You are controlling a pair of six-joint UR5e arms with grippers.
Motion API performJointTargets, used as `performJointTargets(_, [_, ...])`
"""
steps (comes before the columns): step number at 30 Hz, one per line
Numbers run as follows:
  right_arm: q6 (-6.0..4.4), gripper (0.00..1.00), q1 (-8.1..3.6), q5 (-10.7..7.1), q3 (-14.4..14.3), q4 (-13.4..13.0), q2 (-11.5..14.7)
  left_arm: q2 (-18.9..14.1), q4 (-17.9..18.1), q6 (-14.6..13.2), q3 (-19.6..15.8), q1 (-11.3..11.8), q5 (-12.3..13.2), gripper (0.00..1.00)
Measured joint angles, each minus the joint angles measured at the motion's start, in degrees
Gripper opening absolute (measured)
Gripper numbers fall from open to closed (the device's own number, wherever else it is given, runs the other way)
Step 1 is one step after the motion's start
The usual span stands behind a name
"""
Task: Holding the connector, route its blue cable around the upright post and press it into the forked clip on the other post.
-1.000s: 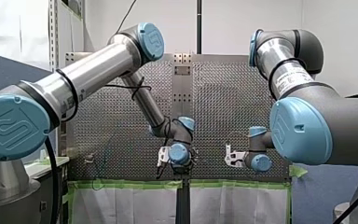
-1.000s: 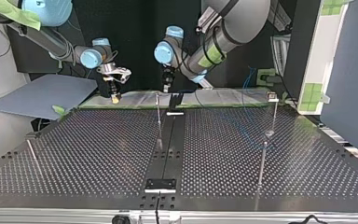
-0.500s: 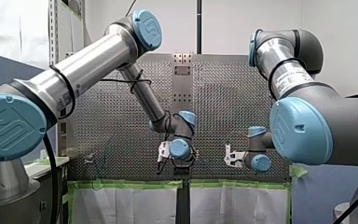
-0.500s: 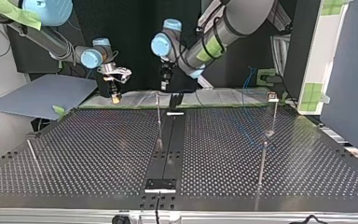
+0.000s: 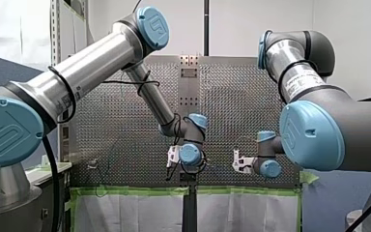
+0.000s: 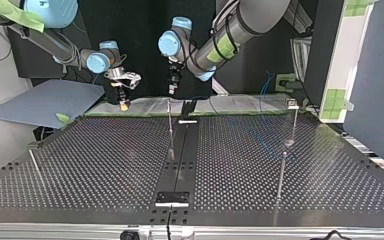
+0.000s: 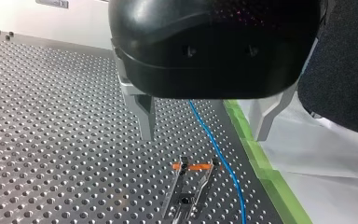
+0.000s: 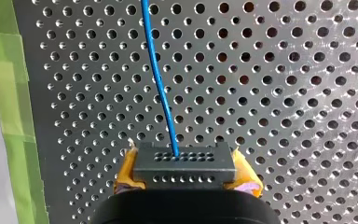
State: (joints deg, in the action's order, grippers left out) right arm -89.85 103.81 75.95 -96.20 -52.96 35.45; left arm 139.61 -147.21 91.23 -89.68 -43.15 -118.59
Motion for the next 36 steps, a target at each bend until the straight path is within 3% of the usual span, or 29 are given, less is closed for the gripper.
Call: performJointTargets(36, [-0.15, 0.00, -0.23, -0.17, 0.01, -0.03, -0.01, 0.01, -1.25, 0.06, -0.02, 0.76, 0.00, 1.00])
